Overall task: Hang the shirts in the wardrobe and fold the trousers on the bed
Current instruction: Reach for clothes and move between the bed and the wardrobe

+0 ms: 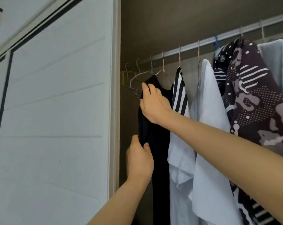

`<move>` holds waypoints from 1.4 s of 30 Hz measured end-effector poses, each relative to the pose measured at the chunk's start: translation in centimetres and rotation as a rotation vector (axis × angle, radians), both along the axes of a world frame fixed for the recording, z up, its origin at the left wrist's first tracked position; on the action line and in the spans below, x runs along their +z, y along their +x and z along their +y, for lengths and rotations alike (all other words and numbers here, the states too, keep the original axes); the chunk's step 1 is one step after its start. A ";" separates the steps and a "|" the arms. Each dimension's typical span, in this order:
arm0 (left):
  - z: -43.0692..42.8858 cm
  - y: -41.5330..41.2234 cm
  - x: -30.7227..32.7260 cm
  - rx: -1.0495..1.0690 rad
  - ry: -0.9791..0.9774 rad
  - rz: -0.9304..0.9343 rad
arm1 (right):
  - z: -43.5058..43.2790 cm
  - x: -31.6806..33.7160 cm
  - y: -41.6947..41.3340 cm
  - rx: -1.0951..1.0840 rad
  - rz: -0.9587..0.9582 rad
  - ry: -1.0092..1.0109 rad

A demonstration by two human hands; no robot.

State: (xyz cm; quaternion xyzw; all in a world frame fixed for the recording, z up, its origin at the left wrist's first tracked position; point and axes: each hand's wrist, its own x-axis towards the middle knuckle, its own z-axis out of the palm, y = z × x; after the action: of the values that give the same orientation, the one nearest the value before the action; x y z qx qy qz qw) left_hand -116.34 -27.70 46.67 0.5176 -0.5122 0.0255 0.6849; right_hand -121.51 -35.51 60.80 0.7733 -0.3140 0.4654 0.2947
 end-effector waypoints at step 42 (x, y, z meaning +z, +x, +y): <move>37.8 -3.7 -31.8 0.952 0.731 -0.219 | 24.9 -40.0 -2.4 0.948 0.900 0.011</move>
State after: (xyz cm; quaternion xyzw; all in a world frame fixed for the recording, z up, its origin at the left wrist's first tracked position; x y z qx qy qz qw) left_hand -120.03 10.11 14.87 0.8857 -0.2677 0.2047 0.3195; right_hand -123.95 -10.57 20.76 0.9488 0.2126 0.1740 0.1562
